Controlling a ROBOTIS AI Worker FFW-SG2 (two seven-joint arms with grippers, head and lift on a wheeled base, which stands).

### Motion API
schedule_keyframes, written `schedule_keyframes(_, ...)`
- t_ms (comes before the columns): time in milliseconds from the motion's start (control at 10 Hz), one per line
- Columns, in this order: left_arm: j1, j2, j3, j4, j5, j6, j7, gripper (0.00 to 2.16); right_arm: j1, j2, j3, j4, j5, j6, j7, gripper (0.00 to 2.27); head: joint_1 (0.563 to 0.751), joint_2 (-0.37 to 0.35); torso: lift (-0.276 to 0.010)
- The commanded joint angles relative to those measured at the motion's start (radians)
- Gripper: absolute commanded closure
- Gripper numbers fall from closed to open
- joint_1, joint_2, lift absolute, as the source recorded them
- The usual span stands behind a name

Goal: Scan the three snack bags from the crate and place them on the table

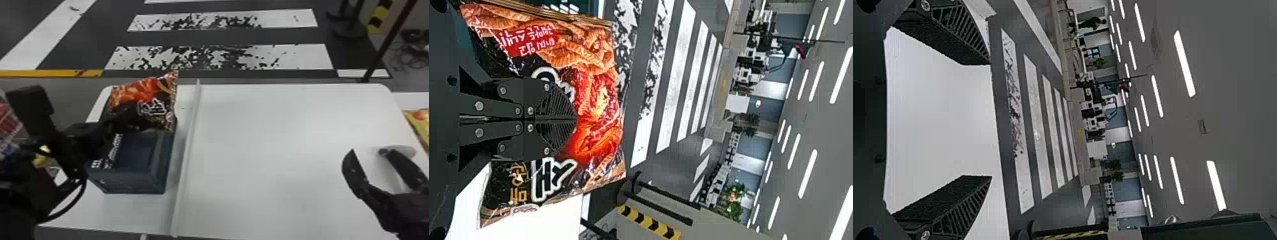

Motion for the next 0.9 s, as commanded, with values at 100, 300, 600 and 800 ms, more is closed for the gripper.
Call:
schedule_keyframes(100, 0.005, -0.012, -0.088, -0.034, -0.022, 0.025, -0.002, 2.13, -0.016, 0.0, -0.028, 0.0, -0.024, 0.005, 0.0, 0.07, 0.695, 0.039, -0.062)
schedule_keyframes(300, 0.008, -0.012, -0.196, -0.031, -0.06, 0.031, -0.005, 2.13, -0.022, 0.002, -0.041, -0.002, -0.036, 0.005, 0.0, 0.07, 0.695, -0.036, -0.062)
schedule_keyframes(600, 0.02, -0.008, -0.407, -0.006, -0.177, 0.028, -0.009, 2.13, -0.02, 0.003, -0.061, -0.015, -0.056, 0.008, 0.0, 0.07, 0.695, -0.139, -0.062)
schedule_keyframes(800, 0.025, -0.005, -0.562, 0.023, -0.287, 0.028, -0.016, 2.13, -0.017, 0.003, -0.073, -0.015, -0.068, 0.005, 0.0, 0.07, 0.695, -0.241, -0.062)
